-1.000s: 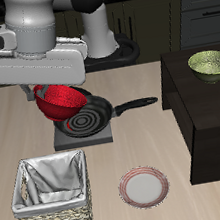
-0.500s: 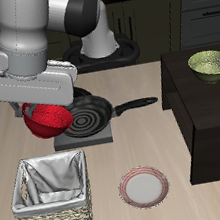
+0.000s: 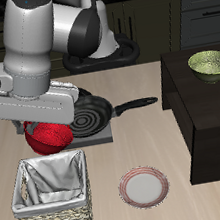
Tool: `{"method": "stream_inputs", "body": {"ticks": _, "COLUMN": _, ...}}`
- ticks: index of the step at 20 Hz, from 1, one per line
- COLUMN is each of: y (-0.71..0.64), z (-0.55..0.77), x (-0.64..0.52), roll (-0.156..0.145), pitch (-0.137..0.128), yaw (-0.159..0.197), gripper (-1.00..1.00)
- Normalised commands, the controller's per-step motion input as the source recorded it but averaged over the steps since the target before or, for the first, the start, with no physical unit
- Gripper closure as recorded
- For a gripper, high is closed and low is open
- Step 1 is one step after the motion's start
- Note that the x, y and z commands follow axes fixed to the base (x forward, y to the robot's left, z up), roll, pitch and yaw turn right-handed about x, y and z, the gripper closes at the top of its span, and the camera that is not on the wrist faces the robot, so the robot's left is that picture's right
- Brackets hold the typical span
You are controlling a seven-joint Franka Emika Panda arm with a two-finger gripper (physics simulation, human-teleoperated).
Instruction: Place the red bowl in the basket
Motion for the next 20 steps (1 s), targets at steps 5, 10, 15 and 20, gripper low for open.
{"method": "stream_inputs", "body": {"ticks": 5, "y": 0.06, "z": -0.33, "x": 0.08, "roll": 0.01, "pitch": 0.036, "yaw": 0.012, "gripper": 1.0}}
{"method": "stream_inputs", "body": {"ticks": 10, "y": -0.11, "z": -0.32, "x": 0.05, "roll": -0.035, "pitch": 0.038, "yaw": 0.009, "gripper": 1.0}}
{"method": "stream_inputs", "body": {"ticks": 15, "y": -0.05, "z": -0.16, "x": -0.01, "roll": -0.016, "pitch": 0.014, "yaw": 0.0, "gripper": 1.0}}
{"method": "stream_inputs", "body": {"ticks": 20, "y": -0.03, "z": -0.22, "x": 0.0, "roll": -0.034, "pitch": 0.037, "yaw": 0.038, "gripper": -1.0}}
